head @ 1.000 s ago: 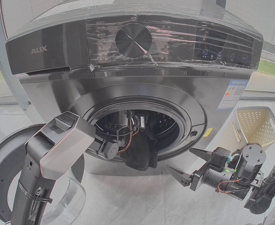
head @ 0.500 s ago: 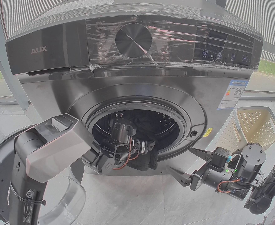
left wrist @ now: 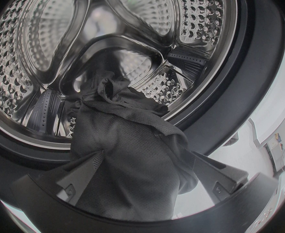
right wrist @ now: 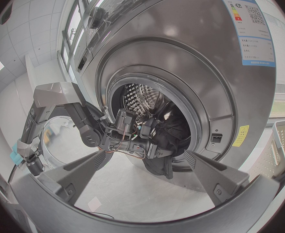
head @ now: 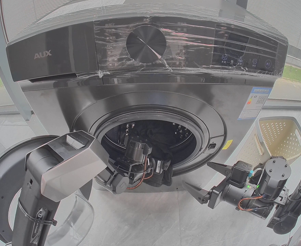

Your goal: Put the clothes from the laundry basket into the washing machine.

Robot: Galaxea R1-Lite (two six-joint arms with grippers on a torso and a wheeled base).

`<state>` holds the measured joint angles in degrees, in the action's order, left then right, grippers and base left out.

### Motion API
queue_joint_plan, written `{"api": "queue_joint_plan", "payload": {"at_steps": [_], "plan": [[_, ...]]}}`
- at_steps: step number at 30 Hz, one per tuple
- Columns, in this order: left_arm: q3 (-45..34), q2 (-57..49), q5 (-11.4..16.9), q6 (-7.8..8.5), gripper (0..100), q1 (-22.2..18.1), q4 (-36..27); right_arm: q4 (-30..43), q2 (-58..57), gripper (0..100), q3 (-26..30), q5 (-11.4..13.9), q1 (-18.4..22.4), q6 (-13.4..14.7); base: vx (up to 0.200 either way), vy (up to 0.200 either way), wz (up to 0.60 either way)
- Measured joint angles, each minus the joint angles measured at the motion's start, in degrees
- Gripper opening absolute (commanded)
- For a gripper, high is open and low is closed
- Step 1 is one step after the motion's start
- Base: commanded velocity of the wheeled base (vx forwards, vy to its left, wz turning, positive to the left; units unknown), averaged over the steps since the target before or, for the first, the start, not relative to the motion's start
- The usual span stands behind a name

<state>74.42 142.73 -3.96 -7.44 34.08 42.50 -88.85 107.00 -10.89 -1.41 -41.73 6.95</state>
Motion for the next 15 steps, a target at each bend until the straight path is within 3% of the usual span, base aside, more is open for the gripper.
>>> {"api": "queue_joint_plan", "payload": {"at_steps": [1, 2, 10, 15], "plan": [[0.27, 0.38, -0.05, 0.05, 100, 0.0, 0.04, 0.0, 0.0, 100, 0.0, 0.0, 0.0, -0.02, 0.0, 0.0, 0.0], [0.57, 0.74, -0.13, 0.09, 0, 0.0, 0.11, 0.0, 0.0, 100, 0.0, 0.02, 0.0, 0.0, 0.0, 0.0, 0.0], [3.52, 2.54, -0.72, -0.09, 0, -0.11, 0.52, 0.0, 0.0, 100, -0.02, 0.09, 0.0, 0.02, 0.0, 0.0, 0.0], [7.72, 2.65, -3.45, -0.61, 0, -1.18, 1.93, 0.0, 0.02, 100, -0.02, 0.09, 0.0, 0.05, 0.0, 0.0, 0.0]]}}
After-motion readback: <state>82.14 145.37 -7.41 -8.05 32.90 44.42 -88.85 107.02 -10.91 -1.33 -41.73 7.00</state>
